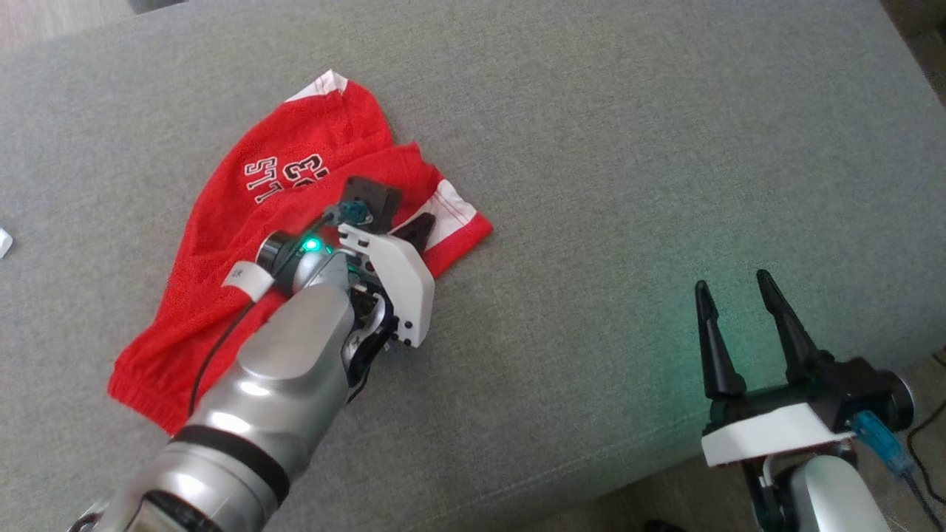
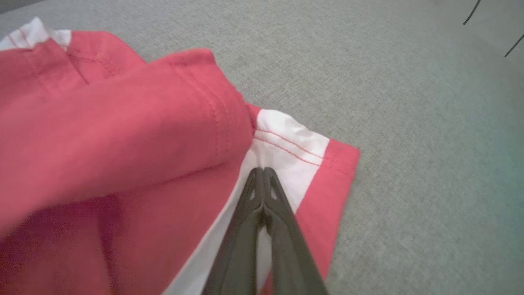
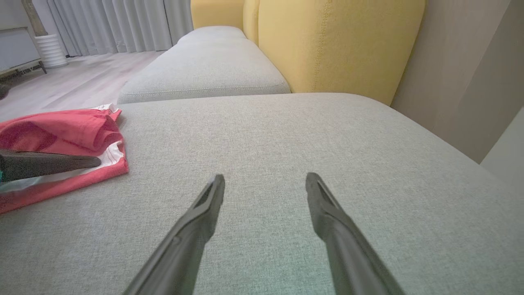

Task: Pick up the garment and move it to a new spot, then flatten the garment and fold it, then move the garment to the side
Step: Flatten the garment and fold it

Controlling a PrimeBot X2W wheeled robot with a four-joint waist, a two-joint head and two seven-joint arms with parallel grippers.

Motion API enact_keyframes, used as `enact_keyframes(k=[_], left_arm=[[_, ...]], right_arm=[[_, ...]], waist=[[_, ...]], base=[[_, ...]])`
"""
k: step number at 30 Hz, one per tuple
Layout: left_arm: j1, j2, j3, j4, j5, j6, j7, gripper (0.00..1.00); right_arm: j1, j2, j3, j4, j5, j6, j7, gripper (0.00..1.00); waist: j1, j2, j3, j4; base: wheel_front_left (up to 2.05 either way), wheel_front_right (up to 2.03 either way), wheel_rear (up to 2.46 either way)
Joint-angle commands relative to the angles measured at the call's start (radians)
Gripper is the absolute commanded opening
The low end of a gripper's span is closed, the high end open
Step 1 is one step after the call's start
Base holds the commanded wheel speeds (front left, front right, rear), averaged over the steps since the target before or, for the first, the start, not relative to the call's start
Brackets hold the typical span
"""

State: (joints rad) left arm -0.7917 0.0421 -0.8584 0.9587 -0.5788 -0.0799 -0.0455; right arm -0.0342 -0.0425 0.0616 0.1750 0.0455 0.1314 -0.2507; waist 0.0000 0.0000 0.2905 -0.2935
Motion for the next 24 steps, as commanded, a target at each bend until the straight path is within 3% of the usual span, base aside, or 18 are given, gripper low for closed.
enact_keyframes(k=[1, 15, 24], left_arm=[[-0.012, 0.008, 0.002, -0.018, -0.011, -0.009, -0.001, 0.0], [0.034, 0.008, -0.08, -0.149, -0.069, -0.003, -0.06, 0.0], [0.104, 0.008, -0.162, -0.29, -0.078, 0.036, -0.025, 0.0]], right_arm=[[-0.017, -0.008, 0.015, -0.023, 0.005, -0.001, -0.011, 1.0], [0.002, -0.008, -0.001, -0.015, 0.011, -0.001, -0.011, 1.0], [0.005, -0.008, -0.01, -0.016, 0.011, -0.001, -0.011, 1.0]], waist=[[0.0, 0.0, -0.007, 0.003], [0.0, 0.0, -0.041, 0.033], [0.0, 0.0, -0.04, 0.042]], base=[[0.0, 0.0, 0.0], [0.0, 0.0, 0.0], [0.0, 0.0, 0.0]])
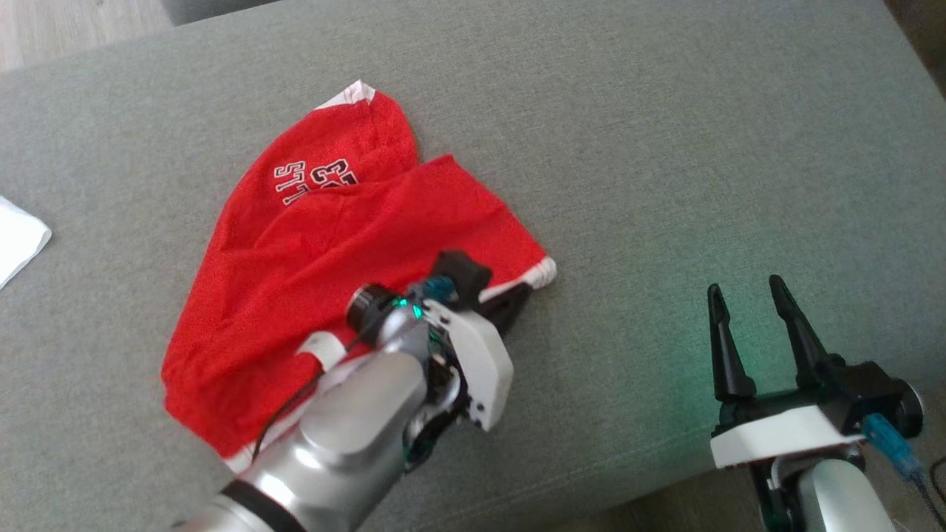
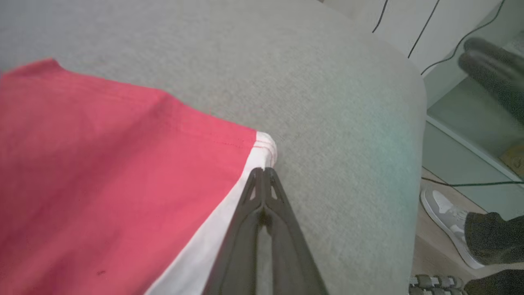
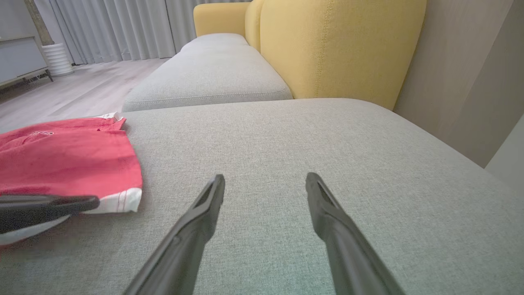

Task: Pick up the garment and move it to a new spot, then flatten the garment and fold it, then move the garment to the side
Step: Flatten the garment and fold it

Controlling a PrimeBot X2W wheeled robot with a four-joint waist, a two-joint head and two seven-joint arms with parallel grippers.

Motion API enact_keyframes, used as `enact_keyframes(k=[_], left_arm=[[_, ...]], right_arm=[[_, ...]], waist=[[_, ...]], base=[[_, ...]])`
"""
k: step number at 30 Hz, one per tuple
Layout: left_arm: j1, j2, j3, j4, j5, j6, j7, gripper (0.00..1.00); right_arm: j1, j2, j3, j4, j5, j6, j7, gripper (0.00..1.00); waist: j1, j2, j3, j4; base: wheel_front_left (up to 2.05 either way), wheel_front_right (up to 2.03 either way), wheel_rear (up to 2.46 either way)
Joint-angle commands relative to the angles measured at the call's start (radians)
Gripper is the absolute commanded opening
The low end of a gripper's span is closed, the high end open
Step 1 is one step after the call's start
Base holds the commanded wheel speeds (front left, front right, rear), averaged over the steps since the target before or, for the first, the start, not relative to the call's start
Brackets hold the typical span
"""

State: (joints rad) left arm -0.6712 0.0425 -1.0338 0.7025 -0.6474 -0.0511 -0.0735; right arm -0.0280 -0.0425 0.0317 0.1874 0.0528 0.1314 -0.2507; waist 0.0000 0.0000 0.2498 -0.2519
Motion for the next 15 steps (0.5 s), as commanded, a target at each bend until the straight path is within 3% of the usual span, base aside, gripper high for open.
enact_keyframes(k=[1, 5, 6, 7, 8, 15], left_arm=[[-0.01, 0.008, 0.004, -0.041, -0.009, 0.012, 0.012, 0.0], [0.01, 0.008, -0.021, -0.05, -0.012, 0.026, 0.027, 0.01], [0.013, 0.008, -0.024, -0.052, -0.015, 0.029, 0.026, 0.36], [0.016, 0.008, -0.026, -0.054, -0.021, 0.028, 0.025, 0.79], [0.021, 0.008, -0.023, -0.058, -0.031, 0.029, 0.02, 1.0], [0.074, 0.022, 0.031, -0.144, -0.086, 0.073, -0.047, 1.0]], right_arm=[[-0.001, -0.008, 0.021, -0.029, 0.004, -0.001, -0.011, 1.0], [-0.003, -0.008, 0.022, -0.025, 0.003, -0.001, -0.011, 1.0], [-0.004, -0.008, 0.023, -0.024, 0.003, -0.001, -0.011, 1.0], [-0.004, -0.008, 0.024, -0.022, 0.002, -0.001, -0.011, 1.0], [-0.004, -0.008, 0.025, -0.02, 0.001, -0.001, -0.011, 1.0], [0.019, -0.008, 0.004, -0.023, -0.003, -0.001, -0.011, 1.0]], waist=[[0.0, 0.0, 0.002, 0.001], [0.0, 0.0, 0.005, 0.001], [0.0, 0.0, 0.004, 0.001], [0.0, 0.0, 0.003, 0.001], [0.0, 0.0, 0.0, 0.001], [0.0, 0.0, -0.033, 0.015]], base=[[0.0, 0.0, 0.0], [0.0, 0.0, 0.0], [0.0, 0.0, 0.0], [0.0, 0.0, 0.0], [0.0, 0.0, 0.0], [0.0, 0.0, 0.0]])
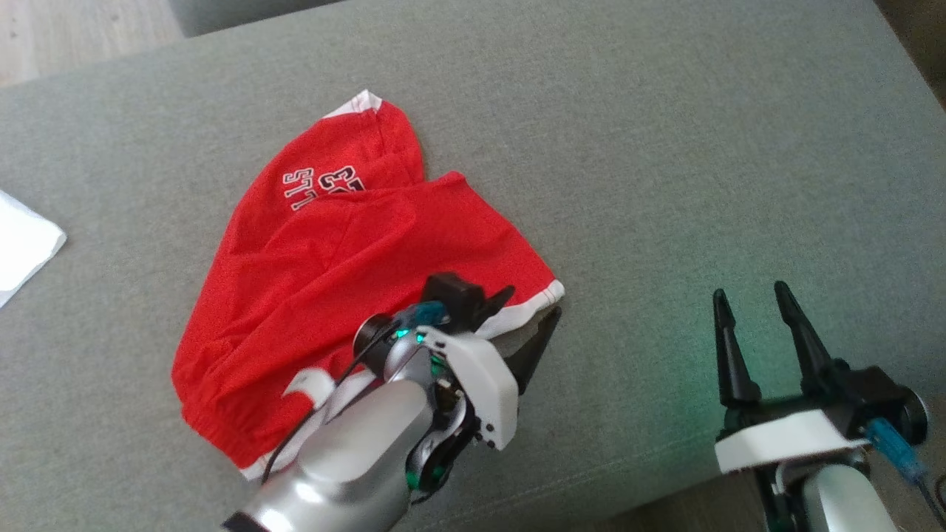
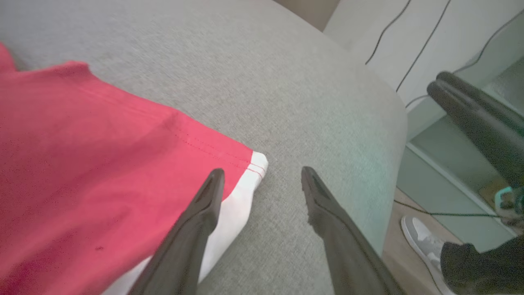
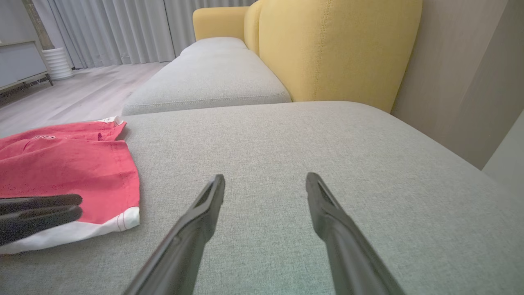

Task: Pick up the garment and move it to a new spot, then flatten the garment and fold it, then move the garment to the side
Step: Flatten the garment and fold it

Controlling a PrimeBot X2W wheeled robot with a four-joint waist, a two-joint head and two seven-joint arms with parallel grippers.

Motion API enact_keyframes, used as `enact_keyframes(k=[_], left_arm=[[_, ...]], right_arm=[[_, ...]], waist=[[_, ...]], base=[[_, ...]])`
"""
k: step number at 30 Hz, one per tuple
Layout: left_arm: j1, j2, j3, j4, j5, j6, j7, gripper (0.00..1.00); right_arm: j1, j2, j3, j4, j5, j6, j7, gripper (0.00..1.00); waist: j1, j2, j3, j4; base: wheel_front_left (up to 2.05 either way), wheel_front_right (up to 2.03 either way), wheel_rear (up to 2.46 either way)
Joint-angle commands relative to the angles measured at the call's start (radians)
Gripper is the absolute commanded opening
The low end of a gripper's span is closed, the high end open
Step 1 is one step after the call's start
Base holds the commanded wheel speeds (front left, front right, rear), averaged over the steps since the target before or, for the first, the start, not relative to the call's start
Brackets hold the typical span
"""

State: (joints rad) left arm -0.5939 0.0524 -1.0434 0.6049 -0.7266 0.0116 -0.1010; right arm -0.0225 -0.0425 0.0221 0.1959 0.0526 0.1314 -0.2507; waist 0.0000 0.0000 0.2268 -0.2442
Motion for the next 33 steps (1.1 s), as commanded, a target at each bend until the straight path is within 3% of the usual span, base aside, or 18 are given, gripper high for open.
enact_keyframes(k=[1, 6, 7, 13, 18, 24, 33], left_arm=[[0.012, 0.023, 0.052, -0.071, -0.013, 0.023, -0.033, 1.0], [0.109, 0.111, 0.11, -0.23, -0.013, 0.123, -0.102, 1.0], [0.109, 0.111, 0.11, -0.23, -0.013, 0.123, -0.102, 1.0], [0.26, 0.196, 0.185, -0.416, 0.011, 0.253, -0.149, 1.0], [0.375, 0.242, 0.26, -0.488, 0.032, 0.326, -0.159, 1.0], [0.478, 0.281, 0.357, -0.535, 0.042, 0.359, -0.16, 1.0], [0.559, 0.275, 0.439, -0.512, 0.032, 0.328, -0.161, 1.0]], right_arm=[[0.018, -0.008, 0.009, -0.034, -0.003, -0.001, -0.011, 1.0], [0.043, -0.008, -0.015, -0.061, -0.019, -0.001, -0.011, 1.0], [0.043, -0.008, -0.015, -0.061, -0.019, -0.001, -0.011, 1.0], [0.073, -0.008, -0.05, -0.093, -0.038, -0.001, -0.011, 1.0], [0.086, -0.008, -0.06, -0.094, -0.048, -0.001, -0.011, 1.0], [0.097, -0.008, -0.05, -0.089, -0.05, -0.001, -0.011, 1.0], [0.103, -0.008, -0.037, -0.079, -0.055, -0.001, -0.011, 1.0]], waist=[[0.0, 0.0, -0.017, 0.012], [0.0, 0.0, -0.05, 0.045], [0.0, 0.0, -0.05, 0.045], [0.0, 0.0, -0.087, 0.109], [0.0, 0.0, -0.105, 0.165], [0.0, 0.0, -0.113, 0.214], [0.0, 0.0, -0.124, 0.231]], base=[[0.0, 0.0, 0.0], [0.0, 0.0, 0.0], [0.0, 0.0, 0.0], [0.0, 0.0, 0.0], [0.0, 0.0, 0.0], [0.0, 0.0, 0.0], [0.0, 0.0, 0.0]])
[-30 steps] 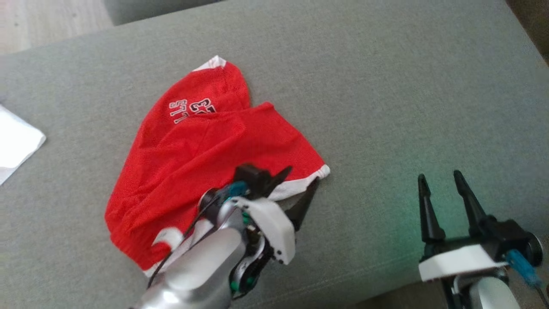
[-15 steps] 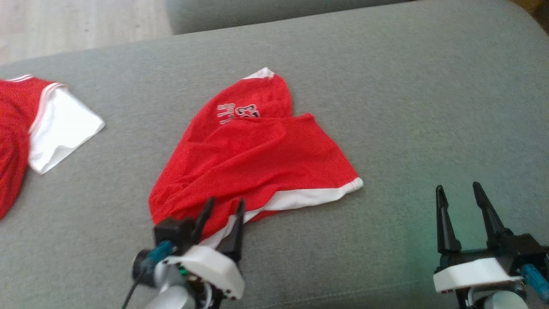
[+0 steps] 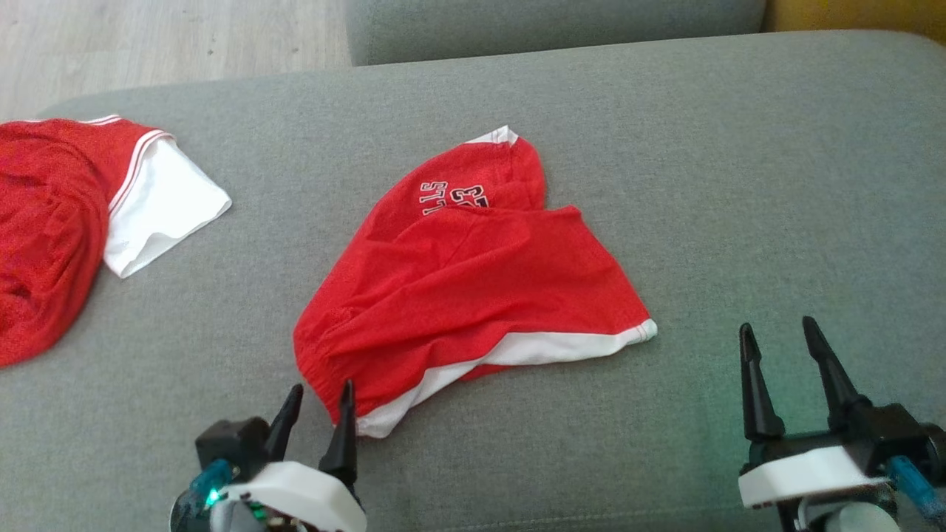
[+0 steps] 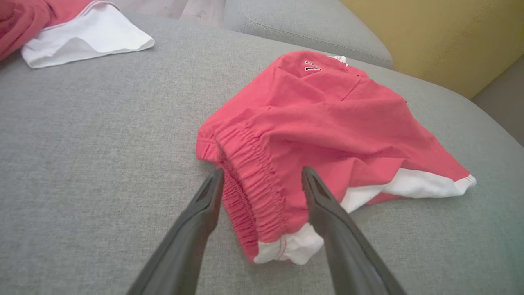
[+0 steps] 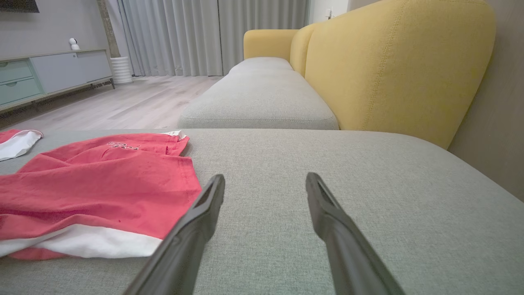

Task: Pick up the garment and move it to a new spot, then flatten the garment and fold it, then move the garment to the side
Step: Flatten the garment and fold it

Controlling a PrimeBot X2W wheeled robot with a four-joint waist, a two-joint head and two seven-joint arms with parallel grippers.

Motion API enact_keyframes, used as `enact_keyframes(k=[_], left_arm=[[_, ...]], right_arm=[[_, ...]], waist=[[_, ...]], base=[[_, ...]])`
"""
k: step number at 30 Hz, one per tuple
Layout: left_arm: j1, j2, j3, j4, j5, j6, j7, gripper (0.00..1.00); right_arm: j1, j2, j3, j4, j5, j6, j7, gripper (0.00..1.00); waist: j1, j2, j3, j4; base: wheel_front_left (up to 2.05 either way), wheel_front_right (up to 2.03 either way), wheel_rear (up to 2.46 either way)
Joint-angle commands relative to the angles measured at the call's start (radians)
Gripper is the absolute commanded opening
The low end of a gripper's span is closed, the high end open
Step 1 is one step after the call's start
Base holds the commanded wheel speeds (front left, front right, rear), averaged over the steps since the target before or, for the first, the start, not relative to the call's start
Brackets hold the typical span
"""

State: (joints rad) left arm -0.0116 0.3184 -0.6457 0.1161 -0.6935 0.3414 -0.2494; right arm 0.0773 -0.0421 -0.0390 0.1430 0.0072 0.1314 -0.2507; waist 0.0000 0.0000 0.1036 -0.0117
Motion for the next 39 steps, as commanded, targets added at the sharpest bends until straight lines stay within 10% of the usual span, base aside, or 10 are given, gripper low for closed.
enact_keyframes(k=[1, 9, 10, 11, 13, 23, 24, 25, 26, 39], left_arm=[[-0.021, 0.002, 0.048, -0.016, -0.004, -0.009, -0.012, 1.0], [-0.025, -0.031, 0.084, 0.069, -0.011, -0.06, -0.012, 1.0], [-0.026, -0.032, 0.086, 0.083, -0.01, -0.065, -0.012, 0.89], [-0.03, -0.033, 0.091, 0.095, -0.009, -0.07, -0.012, 0.46], [-0.041, -0.029, 0.09, 0.13, 0.001, -0.072, -0.012, 0.0], [-0.125, -0.031, 0.116, 0.286, 0.014, -0.073, -0.01, 0.0], [-0.13, -0.033, 0.115, 0.298, 0.012, -0.079, -0.01, 0.25], [-0.133, -0.039, 0.113, 0.312, 0.005, -0.089, -0.01, 0.82], [-0.13, -0.041, 0.111, 0.316, 0.002, -0.094, -0.008, 1.0], [0.006, -0.021, 0.121, 0.103, 0.021, -0.082, -0.011, 1.0]], right_arm=[[0.003, -0.008, 0.026, -0.024, -0.01, -0.001, -0.011, 1.0], [0.004, -0.008, 0.032, -0.019, -0.012, -0.001, -0.011, 1.0], [0.005, -0.008, 0.033, -0.018, -0.012, -0.001, -0.011, 1.0], [0.005, -0.008, 0.034, -0.017, -0.011, -0.001, -0.011, 1.0], [0.006, -0.008, 0.035, -0.016, -0.01, -0.001, -0.011, 1.0], [0.005, -0.008, 0.035, -0.012, -0.01, -0.001, -0.011, 1.0], [0.006, -0.008, 0.036, -0.011, -0.011, -0.001, -0.011, 1.0], [0.008, -0.008, 0.037, -0.008, -0.011, -0.001, -0.011, 1.0], [0.008, -0.008, 0.036, -0.007, -0.011, -0.001, -0.011, 1.0], [0.041, -0.008, 0.004, -0.012, -0.048, -0.001, -0.011, 1.0]], waist=[[0.0, 0.0, -0.002, -0.003], [0.0, 0.0, -0.011, -0.031], [0.0, 0.0, -0.012, -0.035], [0.0, 0.0, -0.013, -0.038], [0.0, 0.0, -0.012, -0.044], [0.0, 0.0, -0.012, -0.056], [0.0, 0.0, -0.013, -0.057], [0.0, 0.0, -0.015, -0.059], [0.0, 0.0, -0.017, -0.059], [0.0, 0.0, -0.064, -0.026]], base=[[0.0, 0.0, 0.0], [0.0, 0.0, 0.0], [0.0, 0.0, 0.0], [0.0, 0.0, 0.0], [0.0, 0.0, 0.0], [0.0, 0.0, 0.0], [0.0, 0.0, 0.0], [0.0, 0.0, 0.0], [0.0, 0.0, 0.0], [0.0, 0.0, 0.0]])
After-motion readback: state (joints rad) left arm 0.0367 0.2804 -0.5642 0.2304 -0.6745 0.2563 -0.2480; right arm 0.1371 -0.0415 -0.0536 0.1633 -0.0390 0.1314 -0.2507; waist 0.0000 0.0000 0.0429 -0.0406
